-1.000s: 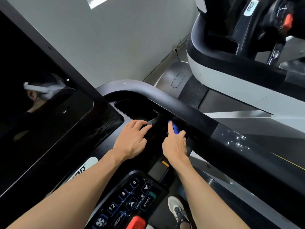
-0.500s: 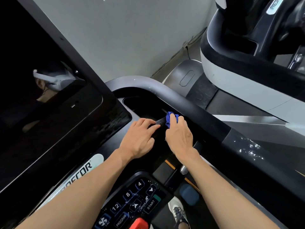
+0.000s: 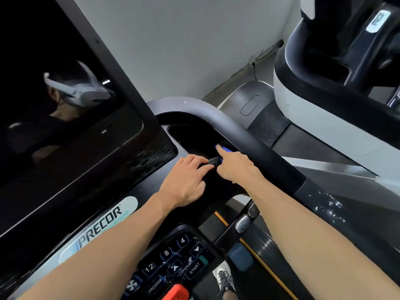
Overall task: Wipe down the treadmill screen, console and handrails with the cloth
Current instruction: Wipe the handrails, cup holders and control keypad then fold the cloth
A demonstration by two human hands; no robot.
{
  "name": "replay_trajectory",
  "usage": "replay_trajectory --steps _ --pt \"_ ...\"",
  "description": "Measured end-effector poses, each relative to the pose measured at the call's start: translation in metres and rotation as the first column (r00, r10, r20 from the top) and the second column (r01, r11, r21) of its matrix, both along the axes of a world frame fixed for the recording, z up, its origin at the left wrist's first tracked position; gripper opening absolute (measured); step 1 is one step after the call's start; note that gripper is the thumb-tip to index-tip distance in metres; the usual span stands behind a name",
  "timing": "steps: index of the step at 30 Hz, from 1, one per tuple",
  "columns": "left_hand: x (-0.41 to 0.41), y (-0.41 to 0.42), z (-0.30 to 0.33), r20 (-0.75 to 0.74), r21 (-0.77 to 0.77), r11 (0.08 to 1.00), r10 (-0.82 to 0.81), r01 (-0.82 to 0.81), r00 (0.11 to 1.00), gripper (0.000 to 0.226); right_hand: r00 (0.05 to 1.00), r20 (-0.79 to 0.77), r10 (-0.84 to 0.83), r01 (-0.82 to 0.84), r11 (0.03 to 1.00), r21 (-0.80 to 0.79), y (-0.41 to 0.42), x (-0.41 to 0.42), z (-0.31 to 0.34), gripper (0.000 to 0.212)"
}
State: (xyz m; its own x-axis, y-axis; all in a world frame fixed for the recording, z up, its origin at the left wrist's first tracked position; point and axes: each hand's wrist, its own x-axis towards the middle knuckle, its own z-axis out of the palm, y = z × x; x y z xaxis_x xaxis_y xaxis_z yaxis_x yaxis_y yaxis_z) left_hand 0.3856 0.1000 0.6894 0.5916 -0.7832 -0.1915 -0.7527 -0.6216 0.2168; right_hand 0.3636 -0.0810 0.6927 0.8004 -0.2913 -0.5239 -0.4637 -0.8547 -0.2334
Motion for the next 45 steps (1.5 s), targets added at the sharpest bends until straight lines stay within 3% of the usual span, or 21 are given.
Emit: replay_trajectory --steps 3,9,14,16,20,24,32,37,41,45 --pt "0.000 0.000 0.001 -0.007 -0.003 1.000 -0.003 0.003 1.000 0.076 1.000 0.003 0.015 -0.015 1.000 -0.017 0.001 0.001 0.001 0.071" --pt "-0.002 0.000 0.002 -0.001 0.005 1.000 0.006 -0.006 1.000 0.078 0.986 0.015 -0.165 0.163 0.985 0.061 0.008 -0.049 -0.011 0.091" --pt "0.000 -0.001 0.000 0.027 0.024 1.000 -0.008 0.008 1.000 0.075 0.991 0.041 -0.126 0.124 0.991 0.051 0.001 -0.018 -0.006 0.079" --pt "-0.001 -0.001 -0.001 0.034 0.034 0.999 -0.006 0.005 0.999 0.075 0.979 0.047 -0.196 0.192 0.977 0.093 0.007 -0.030 -0.009 0.083" --pt "-0.002 -0.002 -0.001 0.038 0.046 0.999 -0.008 0.006 0.999 0.076 0.887 0.050 -0.460 0.444 0.876 0.186 0.039 -0.069 -0.016 0.097" --pt "-0.003 -0.003 -0.001 0.050 0.050 0.999 -0.006 0.004 0.999 0.076 0.737 -0.059 -0.673 0.657 0.693 0.297 0.076 -0.074 -0.017 0.093" --pt "-0.003 -0.003 -0.005 0.096 0.053 0.998 -0.020 0.015 0.995 0.073 0.564 -0.102 -0.819 0.789 0.498 0.361 0.053 -0.060 -0.017 0.088" --pt "-0.002 -0.004 -0.006 0.091 0.041 0.999 -0.021 0.017 0.996 0.073 0.676 -0.004 -0.737 0.652 0.594 0.472 0.099 -0.076 -0.015 0.081" --pt "-0.002 -0.004 -0.006 0.092 0.036 0.999 -0.022 0.018 0.996 0.073 0.737 0.220 -0.640 0.584 0.766 0.269 0.063 -0.063 -0.026 0.073" --pt "-0.001 -0.001 -0.007 0.089 0.024 0.999 -0.034 0.032 0.995 0.072 0.727 0.189 -0.660 0.600 0.745 0.291 0.048 -0.064 -0.029 0.059"
